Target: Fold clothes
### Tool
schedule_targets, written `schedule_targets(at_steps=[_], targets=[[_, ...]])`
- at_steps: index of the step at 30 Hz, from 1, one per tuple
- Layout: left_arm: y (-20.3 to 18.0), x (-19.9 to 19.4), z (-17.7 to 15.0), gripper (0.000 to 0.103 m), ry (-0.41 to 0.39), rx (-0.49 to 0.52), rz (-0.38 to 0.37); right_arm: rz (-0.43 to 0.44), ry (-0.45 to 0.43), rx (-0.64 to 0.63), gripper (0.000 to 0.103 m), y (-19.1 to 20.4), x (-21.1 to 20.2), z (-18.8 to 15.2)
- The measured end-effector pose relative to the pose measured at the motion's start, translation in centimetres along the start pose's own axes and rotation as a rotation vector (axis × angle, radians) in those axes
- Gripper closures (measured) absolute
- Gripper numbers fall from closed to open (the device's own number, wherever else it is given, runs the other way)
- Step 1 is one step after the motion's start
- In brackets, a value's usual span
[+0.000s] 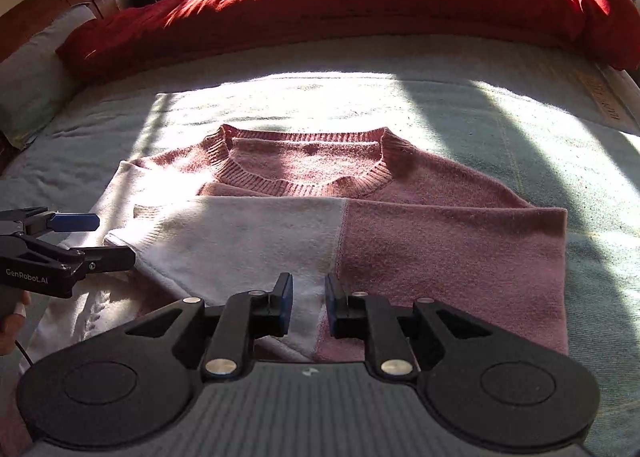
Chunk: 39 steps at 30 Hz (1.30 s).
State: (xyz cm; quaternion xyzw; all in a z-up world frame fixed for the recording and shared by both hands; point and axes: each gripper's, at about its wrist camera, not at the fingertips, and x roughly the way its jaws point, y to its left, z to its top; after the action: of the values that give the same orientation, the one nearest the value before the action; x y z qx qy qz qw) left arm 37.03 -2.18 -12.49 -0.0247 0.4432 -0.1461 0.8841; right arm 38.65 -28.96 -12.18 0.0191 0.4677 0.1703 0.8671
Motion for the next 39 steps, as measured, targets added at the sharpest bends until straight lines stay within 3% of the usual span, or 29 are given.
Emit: schedule_targets(at_steps=[4,8,14,19,26,31,34,39], targets=[[-0.6,-2.1,-1.5,0.001,-0.009,-0.011,-0.019,-0.016,0.026,0.017,0.081,1.1,2.5,0.2],[-1.0,-4.1,-3.2,0.001,-0.037,0.041,0.008,0.032,-0.043,-0.007,0.079,3.2,0.8,1.7],[-0.3,-4.9,-4.5,0.001,-0.027,0.043,0.030,0.052,0.053,-0.083,0.077,7.0,5.1,1.5],[0.1,-5.4,-5.4,0.001,-0.006,0.047,0.039,0.116,0.016,-0.057,0.075,8.8,4.0,3.1],[0.1,-6.6,-6.2,0.001,-0.005,0.054,0.011,0.127,0.084,-0.104,0.070,12.5,7.8,4.0],[0.6,-6.4,-4.4,0.001,-0.085,0.160,-0.003,0.136,0.030,-0.089,0.070,11.4,3.6,4.5],[1.0,-4.0,-2.8,0.001,-0.082,0.187,-0.005,0.110,0.021,-0.069,0.070,9.5,1.1,3.8],[2.3,0.7,-2.7,0.002,0.070,0.123,0.026,0.058,0.028,0.012,0.063,4.9,-3.5,1.6]])
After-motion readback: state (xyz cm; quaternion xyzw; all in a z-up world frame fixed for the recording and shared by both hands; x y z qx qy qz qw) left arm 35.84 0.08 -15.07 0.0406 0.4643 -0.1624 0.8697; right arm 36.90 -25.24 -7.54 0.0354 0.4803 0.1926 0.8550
